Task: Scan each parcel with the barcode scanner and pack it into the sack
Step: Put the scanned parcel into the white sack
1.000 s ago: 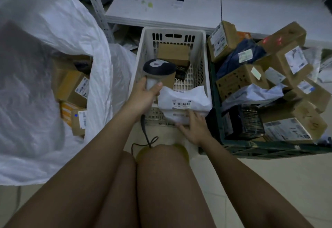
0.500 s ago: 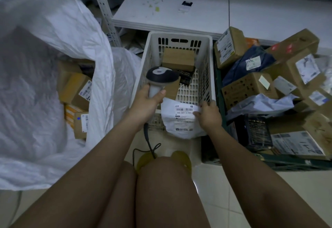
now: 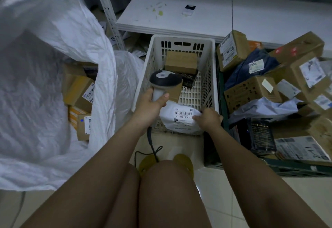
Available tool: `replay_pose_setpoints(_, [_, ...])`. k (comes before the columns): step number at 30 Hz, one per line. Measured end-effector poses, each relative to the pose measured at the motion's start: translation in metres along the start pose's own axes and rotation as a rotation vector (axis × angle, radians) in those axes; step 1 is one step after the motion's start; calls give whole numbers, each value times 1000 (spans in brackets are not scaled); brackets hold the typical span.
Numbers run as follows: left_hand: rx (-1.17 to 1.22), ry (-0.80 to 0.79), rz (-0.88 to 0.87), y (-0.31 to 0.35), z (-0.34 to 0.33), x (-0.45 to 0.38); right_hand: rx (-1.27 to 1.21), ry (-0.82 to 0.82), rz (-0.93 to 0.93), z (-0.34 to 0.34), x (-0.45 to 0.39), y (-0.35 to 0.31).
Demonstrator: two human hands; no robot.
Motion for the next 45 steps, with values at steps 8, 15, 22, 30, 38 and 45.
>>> replay_pose_setpoints(8, [32,5,-9,1,2,2,-516,112,368,21,19,0])
replay_pose_setpoints(15, [31,30,3,4,4,3,-829,51,315,45,30,11])
replay_pose_setpoints(22, [18,45,-17,4,3,9,-814,251,315,71,48,15])
replay_pose_setpoints(30, [-8,23,-17,5,-2,12,-757,410,304,96,67,22])
replay_pose_setpoints(38, [6,-45,-47,6,-3,16,-763,510,180,102,70,20])
replay_pose_setpoints(45, [54,-99,-50,5,2,16,-996,592,256,116,66,7])
Point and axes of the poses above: each hand's wrist, its own x-axis away from the middle knuckle, its own z-axis out of the back of the hand, y = z × x, the point moved 4 cm from there along -x, towards the middle knuckle, and after that the axes turned 9 degrees about -y, right-handed, at the moved point
